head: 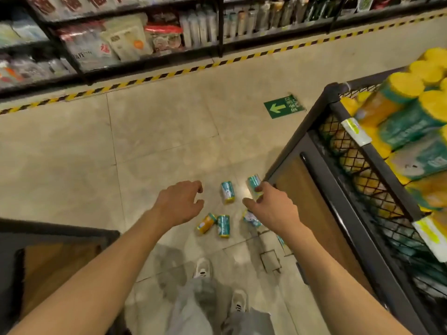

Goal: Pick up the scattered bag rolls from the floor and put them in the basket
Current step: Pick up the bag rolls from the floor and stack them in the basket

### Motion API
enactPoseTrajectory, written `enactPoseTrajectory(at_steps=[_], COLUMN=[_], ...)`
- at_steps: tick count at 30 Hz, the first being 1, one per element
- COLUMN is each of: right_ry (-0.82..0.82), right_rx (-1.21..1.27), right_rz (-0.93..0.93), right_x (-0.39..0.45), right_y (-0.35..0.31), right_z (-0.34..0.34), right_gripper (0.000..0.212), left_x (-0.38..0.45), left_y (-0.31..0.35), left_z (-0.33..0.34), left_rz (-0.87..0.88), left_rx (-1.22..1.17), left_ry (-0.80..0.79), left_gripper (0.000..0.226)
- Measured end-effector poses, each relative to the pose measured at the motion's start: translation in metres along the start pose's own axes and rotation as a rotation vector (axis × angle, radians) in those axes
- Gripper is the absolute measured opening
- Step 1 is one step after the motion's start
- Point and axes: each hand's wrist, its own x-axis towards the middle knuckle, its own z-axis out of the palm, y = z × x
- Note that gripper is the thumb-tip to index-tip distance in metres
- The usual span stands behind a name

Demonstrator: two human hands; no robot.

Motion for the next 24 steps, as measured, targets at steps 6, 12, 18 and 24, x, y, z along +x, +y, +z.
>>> enactPoseTrajectory(at_steps=[6, 12, 18, 24], right_ry=[-0.059, -0.111, -0.152, -0.157], right_rx=[0.193, 0.27, 0.344, 0.47], right_rz=[0.179, 0.294, 0.408, 0.494], right_x=[0.107, 0.22, 0.307, 0.356], right_y=[0.05, 0.126, 0.205, 0.253], right_z=[0.116, 0.281, 0.447, 0.552], right_gripper=[0.066, 0.072, 0.086, 0.075], left_x=[0.106, 0.214, 0.283, 0.328], left_y=[-0.061, -0.105, -0.148, -0.181], left_z=[0.121, 0.291, 0.476, 0.589], left_rz=[-0.116, -0.204, -0.288, -0.287], left_rx=[-0.168, -0.256, -0.294, -0.321], left_ry=[-0.102, -0.134, -0.217, -0.166], left_gripper=[0.047, 0.061, 0.081, 0.091])
